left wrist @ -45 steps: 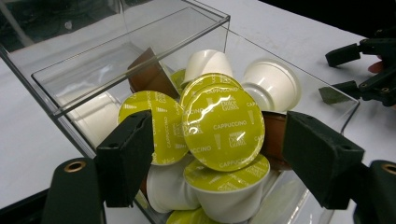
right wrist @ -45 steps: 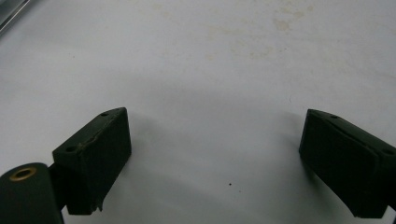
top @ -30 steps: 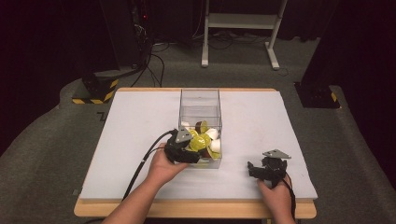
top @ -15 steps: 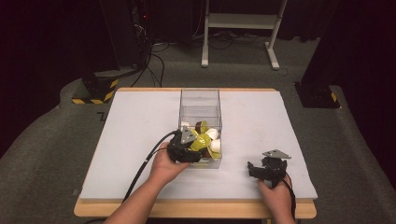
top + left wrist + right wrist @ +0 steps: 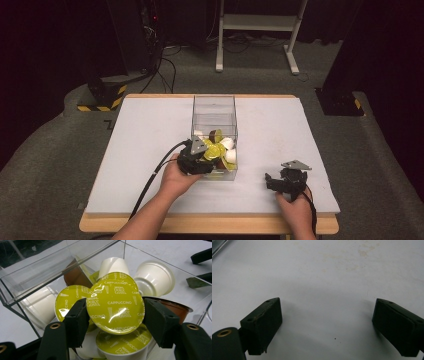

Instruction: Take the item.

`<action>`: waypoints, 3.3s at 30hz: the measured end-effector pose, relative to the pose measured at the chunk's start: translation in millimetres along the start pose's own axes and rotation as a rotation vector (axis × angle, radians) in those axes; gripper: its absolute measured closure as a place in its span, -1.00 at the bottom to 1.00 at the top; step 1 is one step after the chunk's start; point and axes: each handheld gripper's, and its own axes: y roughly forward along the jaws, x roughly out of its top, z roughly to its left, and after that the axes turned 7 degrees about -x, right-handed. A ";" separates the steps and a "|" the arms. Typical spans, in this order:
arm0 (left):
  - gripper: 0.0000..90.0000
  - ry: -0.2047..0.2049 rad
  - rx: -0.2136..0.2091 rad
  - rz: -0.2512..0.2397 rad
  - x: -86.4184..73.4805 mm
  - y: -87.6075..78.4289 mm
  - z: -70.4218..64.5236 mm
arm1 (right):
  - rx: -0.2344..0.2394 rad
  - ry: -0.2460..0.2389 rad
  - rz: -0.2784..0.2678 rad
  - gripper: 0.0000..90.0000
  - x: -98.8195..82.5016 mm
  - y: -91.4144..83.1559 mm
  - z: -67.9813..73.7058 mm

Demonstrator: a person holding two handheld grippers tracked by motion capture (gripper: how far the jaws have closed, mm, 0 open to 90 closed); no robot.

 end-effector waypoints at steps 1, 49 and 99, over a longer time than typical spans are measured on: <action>-0.13 0.004 -0.005 0.002 0.3 -1.2 0.7 | -0.001 0.000 -0.001 -0.80 0.0 0.0 0.1; -0.15 0.086 0.038 -0.021 -5.3 2.1 -2.4 | 0.000 0.000 0.000 -0.80 0.0 0.0 0.0; -0.10 -0.039 -0.043 -0.204 8.7 -32.5 4.7 | -0.001 0.000 -0.001 -0.80 0.0 0.0 0.1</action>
